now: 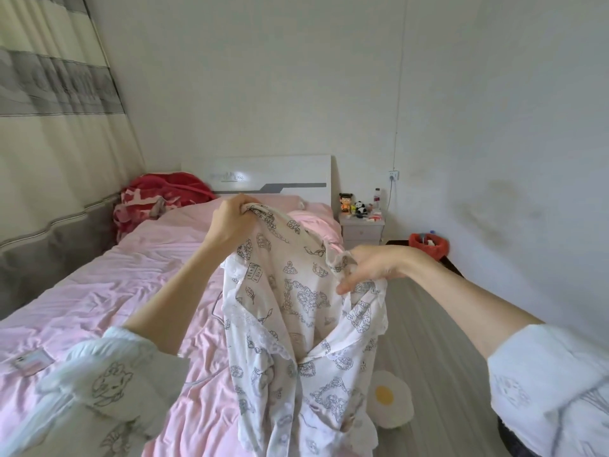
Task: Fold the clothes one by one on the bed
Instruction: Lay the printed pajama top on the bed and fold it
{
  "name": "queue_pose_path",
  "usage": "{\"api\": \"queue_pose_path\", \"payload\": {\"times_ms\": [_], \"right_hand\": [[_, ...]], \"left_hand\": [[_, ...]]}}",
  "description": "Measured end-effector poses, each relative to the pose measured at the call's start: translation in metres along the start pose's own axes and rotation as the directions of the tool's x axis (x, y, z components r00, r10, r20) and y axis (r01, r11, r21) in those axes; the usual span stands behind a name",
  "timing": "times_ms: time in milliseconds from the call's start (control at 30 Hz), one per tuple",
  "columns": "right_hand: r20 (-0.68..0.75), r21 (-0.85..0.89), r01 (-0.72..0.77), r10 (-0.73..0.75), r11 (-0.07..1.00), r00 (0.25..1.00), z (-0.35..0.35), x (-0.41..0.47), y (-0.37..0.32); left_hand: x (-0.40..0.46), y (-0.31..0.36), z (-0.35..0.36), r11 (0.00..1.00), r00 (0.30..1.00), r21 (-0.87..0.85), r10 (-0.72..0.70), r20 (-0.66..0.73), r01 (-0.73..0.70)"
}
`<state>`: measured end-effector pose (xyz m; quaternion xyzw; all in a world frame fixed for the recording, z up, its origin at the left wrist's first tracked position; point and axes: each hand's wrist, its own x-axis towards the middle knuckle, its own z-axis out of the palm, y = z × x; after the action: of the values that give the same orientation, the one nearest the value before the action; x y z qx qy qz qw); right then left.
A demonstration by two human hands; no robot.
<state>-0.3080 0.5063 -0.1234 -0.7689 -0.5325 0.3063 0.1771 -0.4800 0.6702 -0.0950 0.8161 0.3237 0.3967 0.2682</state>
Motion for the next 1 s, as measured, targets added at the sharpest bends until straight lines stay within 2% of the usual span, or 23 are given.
{"api": "queue_pose_path", "payload": {"times_ms": [67, 100, 200, 300, 367, 433, 533, 600, 633, 733, 767, 800, 833, 867, 933, 1000], "right_hand": [[-0.167, -0.151, -0.053, 0.027, 0.987, 0.986, 0.001, 0.006, -0.003], [-0.257, -0.14, -0.072, 0.034, 0.987, 0.966, 0.0, 0.009, -0.002], [-0.387, 0.07, -0.06, 0.083, 0.996, 0.918, -0.004, 0.014, -0.002], [-0.408, 0.301, -0.038, 0.165, 0.953, 0.898, -0.011, 0.019, -0.003], [-0.398, 0.471, 0.005, 0.208, 0.882, 0.893, -0.016, 0.019, -0.006], [-0.361, 0.563, 0.062, 0.178, 0.824, 0.915, -0.022, 0.014, -0.007], [-0.26, 0.576, 0.122, 0.04, 0.808, 0.965, -0.031, 0.002, -0.002], [-0.168, 0.662, 0.159, -0.062, 0.733, 0.984, -0.035, -0.001, 0.002], [-0.171, 0.703, 0.189, -0.095, 0.686, 0.981, -0.037, -0.003, 0.002], [-0.298, 0.826, 0.287, -0.056, 0.485, 0.953, -0.041, 0.001, 0.0], [-0.348, 0.795, 0.305, -0.019, 0.524, 0.937, -0.041, 0.003, -0.001], [-0.409, 0.694, 0.313, -0.003, 0.649, 0.913, -0.039, 0.003, -0.002], [-0.478, 0.515, 0.282, -0.002, 0.809, 0.878, -0.037, 0.003, -0.003], [-0.529, 0.313, 0.235, -0.037, 0.92, 0.848, -0.035, 0.002, -0.006], [-0.555, 0.04, 0.164, -0.114, 0.986, 0.824, -0.031, 0.004, -0.009], [-0.568, -0.018, 0.158, -0.14, 0.987, 0.811, -0.029, 0.006, -0.009]], "left_hand": [[-0.001, -0.001, -0.002, 1.0, 1.0, 0.023, -0.008, -0.017, 0.008], [-0.001, -0.002, -0.003, 0.999, 1.0, 0.04, -0.014, -0.028, 0.015], [-0.001, -0.006, -0.006, 0.992, 0.999, 0.121, -0.014, -0.039, 0.018], [-0.002, -0.009, -0.005, 0.982, 1.0, 0.189, -0.023, -0.008, 0.024], [-0.002, -0.011, -0.004, 0.979, 0.999, 0.197, -0.045, -0.004, 0.044], [-0.001, -0.012, -0.007, 0.98, 0.997, 0.179, -0.082, -0.001, 0.081], [-0.001, -0.016, -0.016, 0.981, 0.982, 0.063, -0.185, 0.049, 0.182], [-0.003, -0.02, -0.02, 0.964, 0.962, -0.053, -0.257, 0.086, 0.262], [-0.003, -0.022, -0.02, 0.947, 0.95, -0.103, -0.295, 0.099, 0.305], [-0.004, -0.026, -0.018, 0.879, 0.907, -0.224, -0.397, 0.142, 0.42], [-0.005, -0.026, -0.017, 0.871, 0.901, -0.234, -0.405, 0.154, 0.431], [-0.005, -0.025, -0.017, 0.874, 0.9, -0.225, -0.401, 0.171, 0.432], [-0.005, -0.025, -0.017, 0.881, 0.903, -0.214, -0.385, 0.192, 0.422], [-0.005, -0.026, -0.018, 0.89, 0.904, -0.201, -0.364, 0.223, 0.408], [-0.005, -0.029, -0.022, 0.909, 0.902, -0.179, -0.315, 0.295, 0.376], [-0.005, -0.035, -0.028, 0.92, 0.879, -0.176, -0.258, 0.4, 0.35]]}}
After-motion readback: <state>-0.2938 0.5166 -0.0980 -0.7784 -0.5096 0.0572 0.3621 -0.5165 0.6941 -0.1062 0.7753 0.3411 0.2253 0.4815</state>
